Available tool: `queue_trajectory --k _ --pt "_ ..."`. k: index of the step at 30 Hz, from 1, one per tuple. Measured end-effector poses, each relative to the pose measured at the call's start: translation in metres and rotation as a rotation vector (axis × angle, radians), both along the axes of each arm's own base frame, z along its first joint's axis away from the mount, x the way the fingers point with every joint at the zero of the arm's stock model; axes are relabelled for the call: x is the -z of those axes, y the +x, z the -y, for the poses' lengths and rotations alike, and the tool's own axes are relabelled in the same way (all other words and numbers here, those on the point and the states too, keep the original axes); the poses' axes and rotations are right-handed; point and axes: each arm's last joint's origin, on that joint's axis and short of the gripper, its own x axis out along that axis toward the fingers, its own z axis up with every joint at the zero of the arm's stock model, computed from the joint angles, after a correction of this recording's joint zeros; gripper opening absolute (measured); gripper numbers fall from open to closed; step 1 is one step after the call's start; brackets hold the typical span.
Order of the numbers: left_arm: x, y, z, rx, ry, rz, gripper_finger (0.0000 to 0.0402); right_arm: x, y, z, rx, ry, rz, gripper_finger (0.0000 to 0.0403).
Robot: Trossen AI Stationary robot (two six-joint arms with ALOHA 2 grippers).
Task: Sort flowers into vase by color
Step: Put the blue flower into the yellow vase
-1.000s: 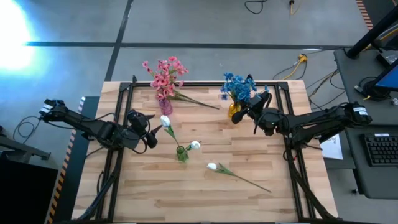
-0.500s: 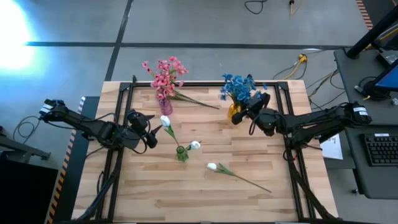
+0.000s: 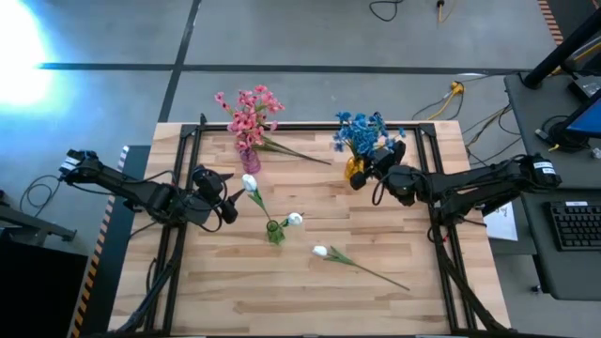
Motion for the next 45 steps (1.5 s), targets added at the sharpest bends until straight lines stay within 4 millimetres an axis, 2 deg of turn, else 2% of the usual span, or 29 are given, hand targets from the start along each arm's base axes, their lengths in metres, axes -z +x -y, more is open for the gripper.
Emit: queue_trajectory --k 20,34,38,45 --pt "0.0 0.0 0.0 0.0 0.0 -0.001 0.0268 0.023 0.014 0.0 0.004 -0.003 -0.112 0.0013" --pt "0.0 0.0 0.0 0.0 0.0 -0.001 0.0268 0.021 0.015 0.0 -0.006 -0.018 -0.126 0.0014" --pt "0.0 0.0 0.0 0.0 0.0 -0.001 0.0268 0.019 0.017 0.0 -0.01 -0.023 -0.13 0.0037" --pt "0.0 0.0 0.0 0.0 0.001 -0.001 0.0268 0.016 0.018 0.0 -0.011 -0.022 -0.12 0.0114"
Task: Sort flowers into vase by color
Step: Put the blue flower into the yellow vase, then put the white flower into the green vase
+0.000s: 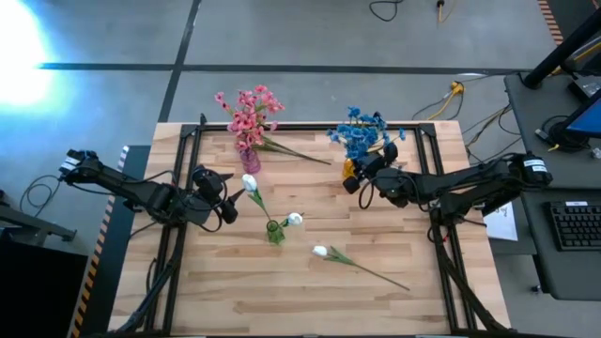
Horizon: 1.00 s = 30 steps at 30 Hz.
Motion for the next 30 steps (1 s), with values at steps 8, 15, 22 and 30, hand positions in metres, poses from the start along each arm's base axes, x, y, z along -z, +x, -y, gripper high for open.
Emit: queue_trajectory --k 8,15,22,30 --pt "0.0 0.0 0.0 0.0 0.0 0.0 0.0268 -0.006 0.003 -0.001 -0.002 -0.001 0.017 0.0178" --pt "0.0 0.0 0.0 0.0 0.0 -0.001 0.0268 -0.01 0.004 -0.006 -0.022 -0.005 0.022 0.0211" --pt "0.0 0.0 0.0 0.0 0.0 -0.001 0.0268 -0.016 0.007 -0.01 -0.036 -0.002 0.006 0.023" --pt "0.0 0.0 0.0 0.0 0.001 -0.002 0.0268 -0.035 0.012 -0.01 -0.024 0.034 -0.041 0.0252"
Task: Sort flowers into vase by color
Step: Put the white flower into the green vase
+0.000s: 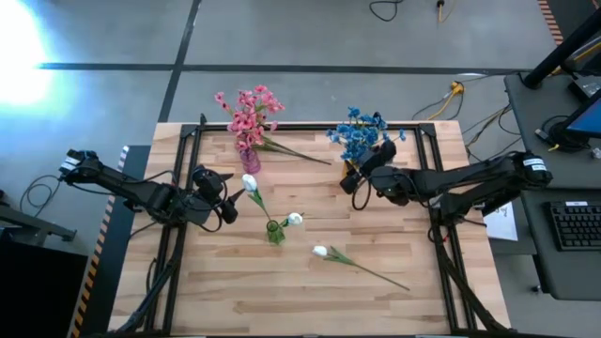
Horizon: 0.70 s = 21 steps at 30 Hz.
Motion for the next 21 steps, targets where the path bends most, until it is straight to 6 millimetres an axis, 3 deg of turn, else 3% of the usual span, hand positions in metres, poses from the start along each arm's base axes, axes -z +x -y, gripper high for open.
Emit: queue_trajectory --k 21 --pt "0.0 0.0 0.0 0.0 0.001 -0.002 0.0268 -0.065 0.004 0.0 0.008 0.02 -0.038 0.0294"
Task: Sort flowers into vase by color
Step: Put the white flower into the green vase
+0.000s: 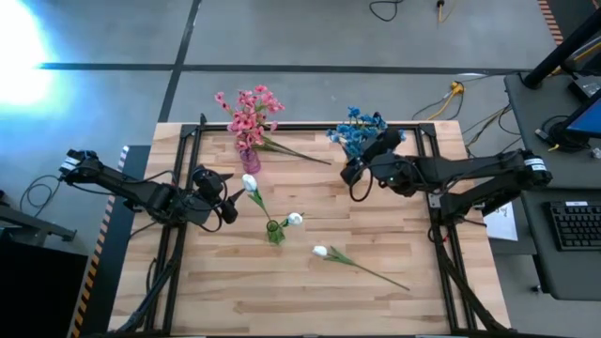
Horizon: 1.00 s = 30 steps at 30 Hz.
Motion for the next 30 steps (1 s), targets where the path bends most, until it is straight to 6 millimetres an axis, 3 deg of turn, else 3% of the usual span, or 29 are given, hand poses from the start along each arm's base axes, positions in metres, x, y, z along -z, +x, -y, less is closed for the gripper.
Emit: queue_trajectory --k 9,19,23,30 --pt "0.0 0.0 0.0 0.0 0.0 0.0 0.0268 -0.036 -0.001 0.0 -0.015 -0.032 0.026 0.0311" --pt "0.0 0.0 0.0 0.0 0.0 0.0 0.0268 -0.075 -0.008 -0.006 -0.057 -0.026 0.052 0.0304" --pt "0.0 0.0 0.0 0.0 -0.001 0.001 0.0268 -0.089 -0.008 -0.021 -0.277 0.047 0.085 0.0306" --pt "0.0 0.0 0.0 0.0 -0.001 0.001 0.0268 -0.085 -0.007 -0.054 -0.992 0.416 0.068 0.0299"
